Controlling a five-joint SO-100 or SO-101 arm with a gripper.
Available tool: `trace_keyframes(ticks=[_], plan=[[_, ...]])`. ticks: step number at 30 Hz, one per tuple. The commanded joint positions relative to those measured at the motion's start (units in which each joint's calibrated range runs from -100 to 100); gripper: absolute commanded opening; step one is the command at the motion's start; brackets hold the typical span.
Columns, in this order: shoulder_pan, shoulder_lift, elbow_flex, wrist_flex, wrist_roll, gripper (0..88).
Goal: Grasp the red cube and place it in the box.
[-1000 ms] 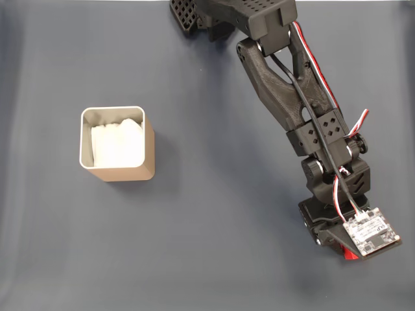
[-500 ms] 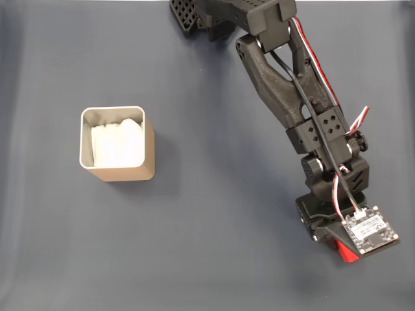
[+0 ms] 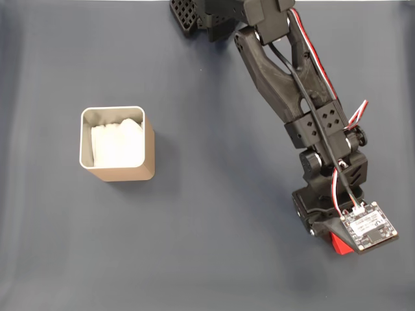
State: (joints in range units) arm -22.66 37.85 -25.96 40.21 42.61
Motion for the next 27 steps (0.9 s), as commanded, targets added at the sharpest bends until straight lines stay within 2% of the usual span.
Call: trace_keyframes(ticks=[1, 17, 27], plan=[[-0.4, -8.3, 0.7, 2.1, 0.3, 14.0], [3.0, -29.7, 12.6, 14.1, 0.8, 12.2], [9.9, -41.8, 20.1, 17.4, 0.9, 11.8]])
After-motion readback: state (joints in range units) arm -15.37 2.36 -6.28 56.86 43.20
